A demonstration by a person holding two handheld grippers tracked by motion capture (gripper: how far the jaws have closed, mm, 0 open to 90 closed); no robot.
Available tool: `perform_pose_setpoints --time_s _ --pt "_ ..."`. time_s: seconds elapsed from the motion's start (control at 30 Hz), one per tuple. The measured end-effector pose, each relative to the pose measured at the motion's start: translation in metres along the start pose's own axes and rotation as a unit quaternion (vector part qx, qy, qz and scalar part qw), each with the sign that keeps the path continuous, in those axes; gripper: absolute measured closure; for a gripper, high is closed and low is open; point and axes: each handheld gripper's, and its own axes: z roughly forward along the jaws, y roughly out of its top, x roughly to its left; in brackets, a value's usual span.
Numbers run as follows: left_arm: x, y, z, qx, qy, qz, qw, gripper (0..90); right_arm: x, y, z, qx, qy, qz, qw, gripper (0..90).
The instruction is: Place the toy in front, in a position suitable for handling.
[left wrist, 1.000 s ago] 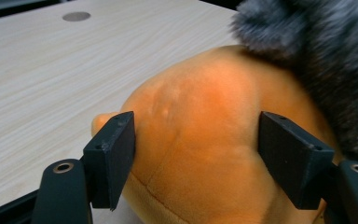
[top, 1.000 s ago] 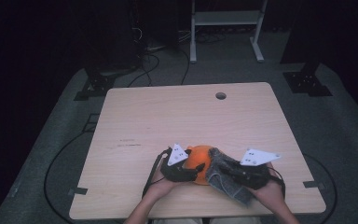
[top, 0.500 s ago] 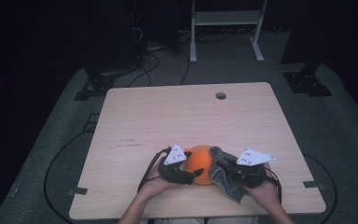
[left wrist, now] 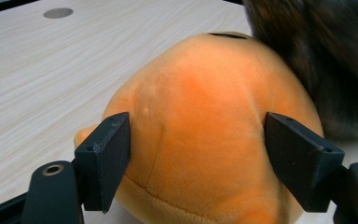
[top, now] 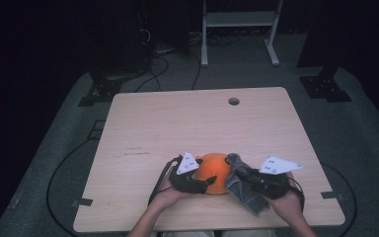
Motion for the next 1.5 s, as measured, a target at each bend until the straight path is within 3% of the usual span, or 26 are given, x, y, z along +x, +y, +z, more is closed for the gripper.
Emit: perform_pose_setpoints --time_s 0.03,0.17,0.27,0.33,0.43,0.57,0.67,0.83,0.9,1.03,1.1,1.17,1.23,1.27,1.4,1.5 --pt "0.0 0.0 0.0 0.002 0.002 0.001 1.0 24.3 0.01 0.001 0.009 0.013 0.0 -0.025 0.9996 76.9" --pt "0.002 -0.001 -0.002 0.003 -0.002 -0.009 1.0 24.4 0.005 -0.003 0.015 0.023 -0.007 -0.025 0.9994 76.9" --pt "0.003 -0.001 -0.002 0.003 -0.004 -0.005 1.0 24.4 -0.012 -0.011 0.012 0.046 -0.055 -0.015 0.9973 77.0" --pt "0.003 -0.001 -0.001 0.002 -0.004 -0.009 1.0 24.4 -0.021 -0.017 0.01 0.064 -0.071 -0.001 0.9954 77.3" --pt "0.002 0.0 0.0 0.0 -0.001 -0.009 1.0 24.4 -0.027 -0.018 0.005 0.054 -0.059 0.017 0.9967 77.4" --pt "-0.003 0.001 0.001 0.002 0.008 0.001 1.0 24.4 -0.006 -0.002 0.007 0.014 -0.011 -0.006 0.9998 76.7" --pt "-0.003 0.001 0.001 0.002 0.005 0.002 1.0 24.3 -0.001 -0.003 0.013 0.028 -0.016 -0.023 0.9992 76.9" --pt "-0.005 0.0 0.0 -0.003 0.002 0.006 1.0 24.3 -0.023 -0.016 0.01 0.066 -0.064 -0.001 0.9958 77.4" --pt "-0.007 0.0 -0.001 -0.001 0.0 0.019 0.9998 24.1 -0.027 -0.017 0.008 0.06 -0.056 0.012 0.9966 77.6" --pt "-0.01 0.002 -0.001 0.002 -0.014 0.033 0.9993 24.2 -0.009 -0.001 0.004 0.023 -0.025 -0.018 0.9992 77.5" --pt "-0.009 0.003 -0.004 0.007 -0.034 0.039 0.9986 23.5 -0.003 0.003 0.006 0.029 -0.029 -0.041 0.9983 77.4" --pt "-0.008 0.006 -0.009 0.0 -0.046 0.045 0.9979 20.8 -0.006 -0.001 0.01 0.04 -0.017 -0.044 0.9981 77.5" --pt "-0.006 0.009 -0.014 -0.021 -0.039 0.043 0.9981 18.6 -0.008 -0.006 0.01 0.052 -0.01 -0.049 0.9974 77.6" --pt "-0.007 0.01 -0.014 -0.027 -0.025 0.039 0.9986 17.4 -0.009 -0.008 0.009 0.054 -0.009 -0.052 0.9971 77.6" --pt "-0.01 0.007 -0.003 -0.001 0.005 0.029 0.9996 13.9 -0.011 -0.014 0.006 0.06 -0.002 -0.054 0.9967 77.5" --pt "-0.012 0.004 -0.001 0.004 0.008 0.027 0.9996 19.4 -0.022 -0.015 0.005 0.079 -0.031 -0.039 0.9957 77.6"
